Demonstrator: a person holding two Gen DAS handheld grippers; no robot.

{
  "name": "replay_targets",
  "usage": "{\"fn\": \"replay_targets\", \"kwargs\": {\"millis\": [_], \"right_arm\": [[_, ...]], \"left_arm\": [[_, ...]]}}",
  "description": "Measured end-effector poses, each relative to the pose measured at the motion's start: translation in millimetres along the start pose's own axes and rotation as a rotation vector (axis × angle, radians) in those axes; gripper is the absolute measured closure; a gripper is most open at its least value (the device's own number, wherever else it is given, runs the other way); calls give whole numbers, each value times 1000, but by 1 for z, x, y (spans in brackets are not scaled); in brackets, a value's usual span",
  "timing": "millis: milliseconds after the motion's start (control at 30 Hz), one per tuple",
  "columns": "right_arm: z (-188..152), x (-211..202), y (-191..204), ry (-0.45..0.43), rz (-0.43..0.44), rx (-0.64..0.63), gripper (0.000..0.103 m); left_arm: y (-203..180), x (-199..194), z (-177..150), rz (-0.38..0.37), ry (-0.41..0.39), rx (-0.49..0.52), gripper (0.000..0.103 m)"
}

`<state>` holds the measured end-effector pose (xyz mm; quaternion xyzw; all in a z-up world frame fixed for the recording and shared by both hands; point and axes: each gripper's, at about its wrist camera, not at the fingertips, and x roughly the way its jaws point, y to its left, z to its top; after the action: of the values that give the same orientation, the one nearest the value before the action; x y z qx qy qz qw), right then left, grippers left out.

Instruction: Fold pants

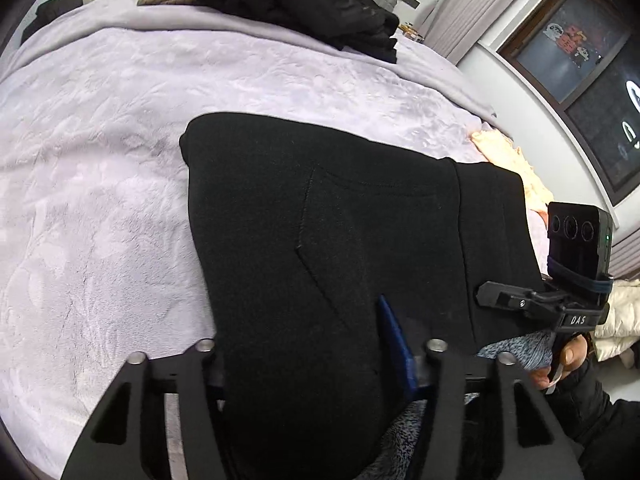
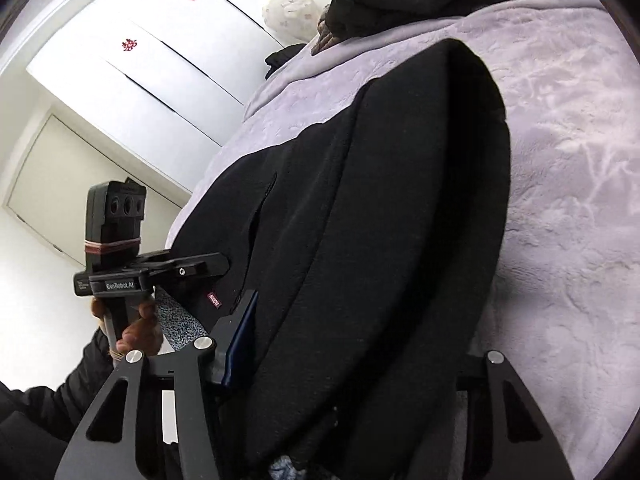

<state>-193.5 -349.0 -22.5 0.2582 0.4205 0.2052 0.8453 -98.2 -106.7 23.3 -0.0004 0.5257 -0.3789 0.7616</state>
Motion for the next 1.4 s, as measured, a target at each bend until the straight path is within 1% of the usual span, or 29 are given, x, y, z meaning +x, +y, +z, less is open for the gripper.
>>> {"fn": "replay_targets", "kwargs": {"millis": [100, 200, 367, 467, 500, 633, 700, 833, 867, 933, 1067, 1133, 1200, 1267, 1333, 1367, 1400], "right_arm": [[2, -21, 3, -32, -1, -7, 45], [4, -53, -7, -71, -11, -4, 45], [6, -103, -23, -112, -64, -7, 45], [6, -132, -39, -133, -108, 3, 45], [8, -133, -42, -137, -119, 10, 45], [4, -157, -67, -135, -158, 64, 45], [1, -163, -81, -132, -162, 94, 45], [4, -158, -105, -117, -156, 144, 45], [5, -163, -120, -109, -153, 159, 45], [8, -150, -135, -96, -155, 185, 45], [7, -144, -146, -125, -109, 210, 43], [5, -143, -153, -129, -113, 200, 43], [4, -142, -156, -123, -113, 203, 38], [3, -148, -162, -125, -121, 235, 25], [2, -160, -167, -151, -86, 291, 24], [0, -169, -170, -173, -84, 324, 23], [-3, -179, -172, -200, -104, 350, 22]], "left_arm": [[-24, -5, 7, -13, -10, 11, 51], [-48, -5, 17, -46, -18, 24, 51], [-99, 8, 38, -90, -20, 77, 51], [-129, 27, 50, -123, 1, 92, 51], [-139, 35, 53, -129, 11, 97, 51], [-170, 67, 60, -139, 56, 113, 51], [-180, 82, 63, -142, 80, 110, 51], [-177, 104, 59, -143, 113, 97, 51], [-175, 112, 59, -138, 125, 89, 51], [-170, 119, 55, -133, 137, 77, 49], [-167, 118, 53, -147, 131, 82, 49], [-163, 117, 49, -145, 134, 83, 49], [-157, 116, 45, -147, 136, 83, 45], [-159, 121, 49, -165, 142, 71, 43], [-152, 114, 48, -176, 137, 64, 42], [-149, 106, 47, -170, 126, 65, 42], [-147, 100, 47, -162, 116, 68, 42]]}}
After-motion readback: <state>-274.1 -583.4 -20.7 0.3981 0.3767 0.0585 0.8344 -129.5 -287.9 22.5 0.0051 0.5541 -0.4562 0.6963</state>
